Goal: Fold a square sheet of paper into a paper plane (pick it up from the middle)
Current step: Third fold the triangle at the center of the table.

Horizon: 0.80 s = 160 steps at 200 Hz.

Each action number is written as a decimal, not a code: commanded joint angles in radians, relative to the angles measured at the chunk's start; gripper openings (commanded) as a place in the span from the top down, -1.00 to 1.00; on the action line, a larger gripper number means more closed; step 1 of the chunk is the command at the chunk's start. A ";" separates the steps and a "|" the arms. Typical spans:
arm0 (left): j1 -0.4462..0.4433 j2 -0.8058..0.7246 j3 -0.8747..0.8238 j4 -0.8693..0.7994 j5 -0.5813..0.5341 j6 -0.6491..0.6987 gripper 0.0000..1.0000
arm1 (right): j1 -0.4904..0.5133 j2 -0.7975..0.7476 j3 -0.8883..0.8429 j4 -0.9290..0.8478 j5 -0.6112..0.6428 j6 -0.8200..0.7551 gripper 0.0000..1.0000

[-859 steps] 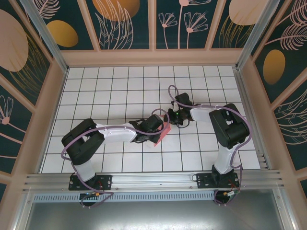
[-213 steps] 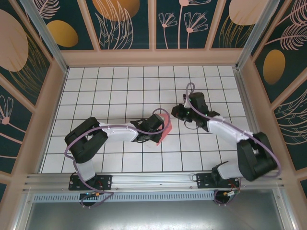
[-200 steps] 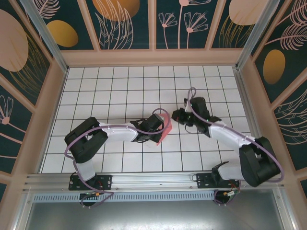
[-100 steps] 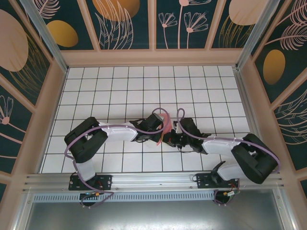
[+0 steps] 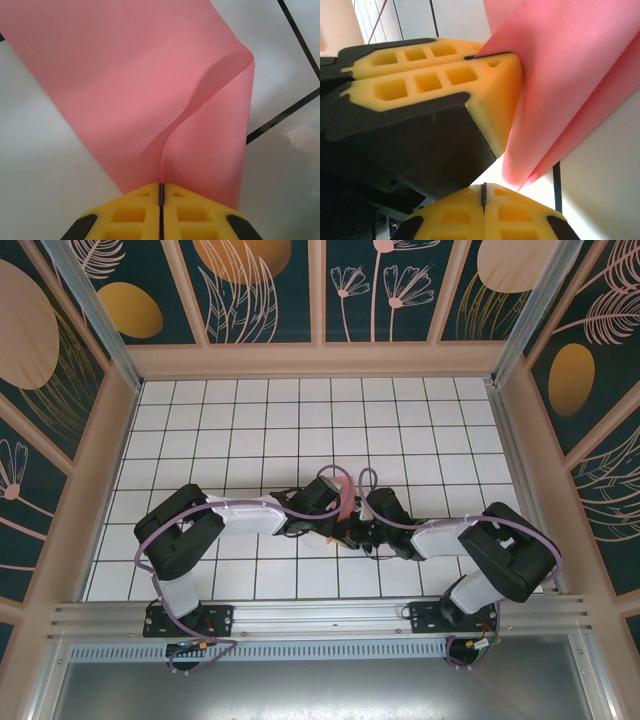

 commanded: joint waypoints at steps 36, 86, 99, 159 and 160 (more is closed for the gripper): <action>0.006 0.027 -0.016 -0.014 0.021 -0.012 0.84 | 0.011 0.067 -0.017 0.095 -0.030 0.021 1.00; 0.005 0.033 -0.014 -0.015 0.023 -0.012 0.84 | 0.011 0.092 -0.003 0.007 0.008 0.001 1.00; 0.005 0.035 -0.014 -0.015 0.022 -0.010 0.84 | 0.011 0.082 0.003 -0.008 0.013 -0.007 1.00; 0.006 0.034 -0.013 -0.019 0.020 -0.009 0.85 | 0.022 0.001 -0.014 0.057 -0.021 0.002 1.00; 0.006 0.034 -0.013 -0.019 0.019 -0.009 0.85 | 0.022 0.001 -0.014 0.058 -0.021 0.003 1.00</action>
